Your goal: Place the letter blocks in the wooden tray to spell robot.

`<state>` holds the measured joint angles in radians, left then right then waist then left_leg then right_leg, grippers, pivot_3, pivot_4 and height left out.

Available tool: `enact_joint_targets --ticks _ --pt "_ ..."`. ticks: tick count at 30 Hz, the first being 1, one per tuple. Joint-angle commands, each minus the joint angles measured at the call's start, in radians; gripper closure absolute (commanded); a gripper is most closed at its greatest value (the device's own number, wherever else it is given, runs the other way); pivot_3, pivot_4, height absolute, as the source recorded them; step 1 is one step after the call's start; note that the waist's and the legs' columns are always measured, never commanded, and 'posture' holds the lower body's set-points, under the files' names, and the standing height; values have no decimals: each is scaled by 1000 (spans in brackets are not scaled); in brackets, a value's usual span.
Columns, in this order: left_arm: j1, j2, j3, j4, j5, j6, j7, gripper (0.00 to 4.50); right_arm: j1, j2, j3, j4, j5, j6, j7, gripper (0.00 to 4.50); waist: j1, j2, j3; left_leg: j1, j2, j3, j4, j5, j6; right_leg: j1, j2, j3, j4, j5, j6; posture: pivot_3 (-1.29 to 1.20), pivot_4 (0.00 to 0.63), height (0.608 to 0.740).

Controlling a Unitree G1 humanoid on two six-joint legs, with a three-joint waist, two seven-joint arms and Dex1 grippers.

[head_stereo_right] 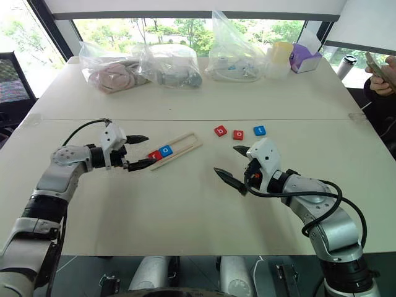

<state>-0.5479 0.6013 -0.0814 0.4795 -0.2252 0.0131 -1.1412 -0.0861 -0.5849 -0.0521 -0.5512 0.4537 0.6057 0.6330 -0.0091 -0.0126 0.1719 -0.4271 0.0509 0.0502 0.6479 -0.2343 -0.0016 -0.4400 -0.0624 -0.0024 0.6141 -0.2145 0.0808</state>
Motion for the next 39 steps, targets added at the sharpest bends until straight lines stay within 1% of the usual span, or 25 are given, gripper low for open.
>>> enact_joint_targets --ticks 1,6,13,19,25,35,36,37,38,39 --pt "-55 -19 -13 98 36 -72 -30 0 2 10 -7 -53 6 -3 -27 41 0 0 0 0 0 0 0 0 0 0 0 0 0 0 0 0 150 740" --pt "-101 -55 -19 219 73 -136 -18 0 19 17 3 -74 4 0 -54 41 0 0 0 0 0 0 2 0 0 1 -1 0 0 1 -1 0 150 740" --pt "-104 -71 -33 300 122 -202 -9 0 16 24 15 -78 5 7 -79 41 2 -1 -1 2 0 0 2 0 0 3 0 0 0 1 -1 0 150 740" --pt "-81 -78 -43 302 129 -189 -22 0 14 18 29 -71 -3 5 -84 41 0 -1 -1 6 0 -1 2 0 0 6 -1 0 0 1 -1 0 150 740" --pt "-51 -77 -56 274 131 -132 -57 0 -4 12 39 -61 -16 5 -84 41 0 -1 -1 6 0 -1 2 0 0 7 -1 0 0 1 -1 0 150 740" --pt "-20 -76 -73 246 148 -114 -66 0 -9 11 45 -53 -34 1 -83 41 -1 -1 -2 6 0 -1 2 0 0 7 -1 0 0 0 -1 0 150 740" --pt "-17 -76 -76 243 148 -109 -69 566 -9 11 45 -53 -35 2 -82 0 -1 -1 -3 6 0 -1 2 0 0 7 -1 0 0 0 -1 0 150 740" --pt "-15 -77 -77 239 148 -105 -72 853 -10 11 43 -54 -36 3 -80 0 -1 -1 -3 6 0 -1 2 0 0 7 -1 0 0 0 -1 0 150 740" --pt "-13 -76 -78 236 149 -102 -75 1235 -13 12 42 -55 -36 5 -80 0 0 -1 -3 6 0 -1 2 0 0 7 -1 0 0 0 -1 0 150 740" --pt "-12 -77 -78 233 149 -99 -79 1381 -14 11 41 -55 -36 6 -79 0 -1 -1 -3 6 0 -1 2 0 0 7 -1 0 0 0 -1 0 150 740"
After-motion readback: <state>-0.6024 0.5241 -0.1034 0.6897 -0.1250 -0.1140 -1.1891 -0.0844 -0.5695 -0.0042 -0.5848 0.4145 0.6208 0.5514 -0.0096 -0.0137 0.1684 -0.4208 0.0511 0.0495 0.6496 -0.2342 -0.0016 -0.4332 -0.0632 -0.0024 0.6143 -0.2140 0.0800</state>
